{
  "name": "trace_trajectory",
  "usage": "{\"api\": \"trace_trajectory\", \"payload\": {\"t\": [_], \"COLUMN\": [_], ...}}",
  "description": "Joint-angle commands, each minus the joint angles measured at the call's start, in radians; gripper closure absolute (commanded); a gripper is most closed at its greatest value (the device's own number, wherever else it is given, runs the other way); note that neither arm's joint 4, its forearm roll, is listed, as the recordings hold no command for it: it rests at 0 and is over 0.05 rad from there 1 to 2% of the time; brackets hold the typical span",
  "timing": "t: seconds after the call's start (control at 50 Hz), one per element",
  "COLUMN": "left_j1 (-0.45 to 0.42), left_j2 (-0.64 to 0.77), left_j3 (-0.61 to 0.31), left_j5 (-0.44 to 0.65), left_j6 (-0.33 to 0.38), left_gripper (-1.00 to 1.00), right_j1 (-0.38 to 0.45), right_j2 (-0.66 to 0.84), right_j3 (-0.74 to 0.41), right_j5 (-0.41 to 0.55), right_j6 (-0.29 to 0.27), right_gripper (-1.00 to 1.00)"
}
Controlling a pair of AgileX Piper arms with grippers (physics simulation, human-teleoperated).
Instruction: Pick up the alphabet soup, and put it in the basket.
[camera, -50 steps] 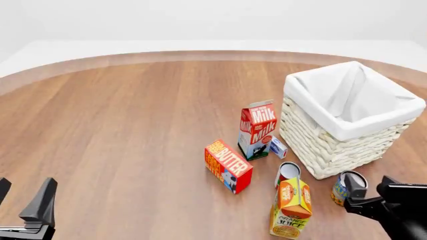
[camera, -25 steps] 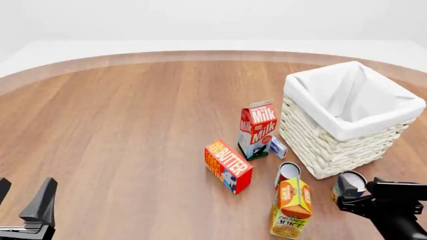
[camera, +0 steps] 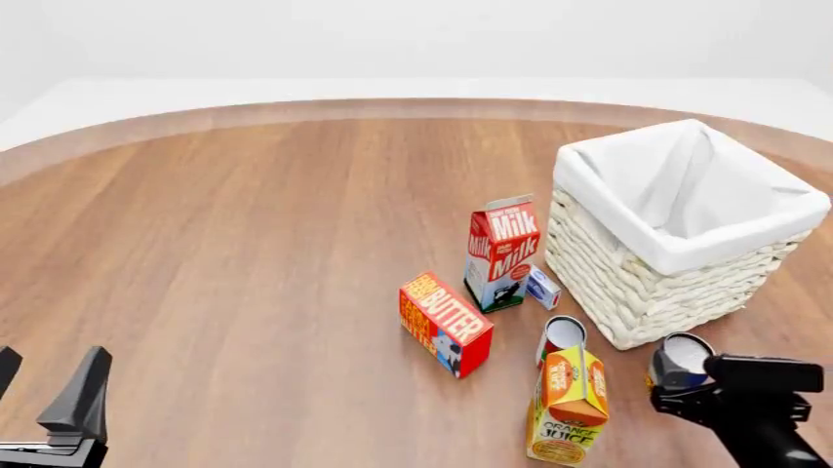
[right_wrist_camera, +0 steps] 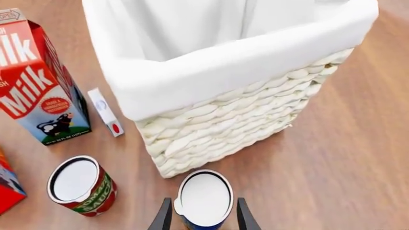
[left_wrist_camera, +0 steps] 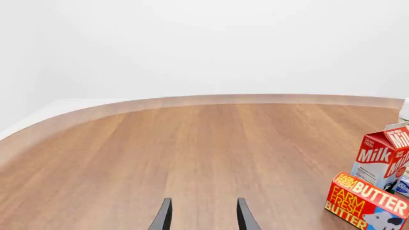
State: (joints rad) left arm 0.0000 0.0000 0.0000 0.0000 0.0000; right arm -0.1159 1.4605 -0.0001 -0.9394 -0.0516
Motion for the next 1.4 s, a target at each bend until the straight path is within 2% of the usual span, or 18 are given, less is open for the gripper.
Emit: {"api": "trace_trajectory", "payload": {"t": [0.02,0.54,0.8,0.82,1.0,1.02,1.06,1.22,1.4], "left_j1": [0.0,0.0,0.0,0.0,0.0,0.0,0.0,0.0,0.0], "left_j2": [0.0,0.0,0.0,0.0,0.0,0.0,0.0,0.0,0.0], "left_j3": [0.0,0.0,0.0,0.0,0.0,0.0,0.0,0.0,0.0], "left_j5": [0.0,0.0,0.0,0.0,0.0,0.0,0.0,0.0,0.0], "left_j6": [0.0,0.0,0.0,0.0,0.0,0.0,0.0,0.0,0.0], "left_gripper": [-1.0,-1.0,-1.0,-1.0,-1.0,-1.0,-1.0,-1.0,-1.0], "right_j1": [0.0,0.0,0.0,0.0,0.003,0.036,0.04,0.051,0.056], "right_j2": [0.114,0.266,0.289,0.282,0.161,-0.207,-0.327,-0.451,-0.508], "right_j3": [0.0,0.0,0.0,0.0,0.0,0.0,0.0,0.0,0.0], "right_j5": [-0.088,-0.199,-0.216,-0.211,-0.129,0.151,0.26,0.35,0.389], "right_j6": [0.009,0.017,0.015,0.016,0.017,-0.001,-0.002,-0.007,-0.01], "right_gripper": [-1.0,-1.0,-1.0,1.0,1.0,1.0,1.0,1.0,1.0]}}
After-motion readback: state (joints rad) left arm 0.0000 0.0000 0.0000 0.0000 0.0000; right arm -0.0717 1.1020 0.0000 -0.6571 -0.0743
